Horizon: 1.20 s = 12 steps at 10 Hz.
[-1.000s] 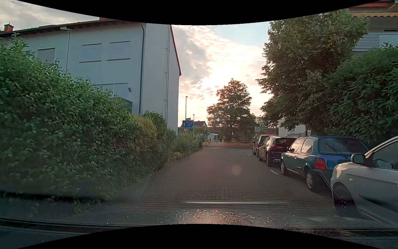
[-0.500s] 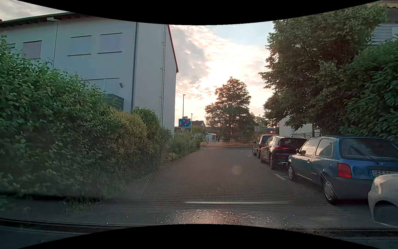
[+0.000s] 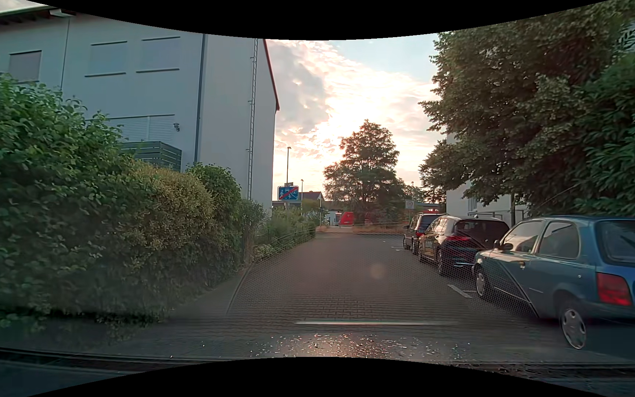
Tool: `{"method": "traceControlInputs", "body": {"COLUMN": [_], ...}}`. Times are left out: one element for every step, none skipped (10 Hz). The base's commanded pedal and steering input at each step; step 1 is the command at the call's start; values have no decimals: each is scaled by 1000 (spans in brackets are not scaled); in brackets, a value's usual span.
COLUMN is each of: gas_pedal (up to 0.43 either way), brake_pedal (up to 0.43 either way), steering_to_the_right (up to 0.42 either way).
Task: Follow the waypoints while adhering to traffic rules and regulations
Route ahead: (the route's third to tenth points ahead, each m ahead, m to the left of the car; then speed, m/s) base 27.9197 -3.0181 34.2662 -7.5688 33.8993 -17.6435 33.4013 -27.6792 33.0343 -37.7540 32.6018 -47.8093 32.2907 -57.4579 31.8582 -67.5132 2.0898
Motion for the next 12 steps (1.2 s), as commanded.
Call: {"method": "traceControlInputs", "body": {"gas_pedal": [8,8,8,8,8,8,8,8,8,8,8,8], "brake_pedal": [0,0,0,0,0,0,0,0,0,0,0,0], "steering_to_the_right": [76,86,85,72,54,41,35,29,21,12,6,5]}}
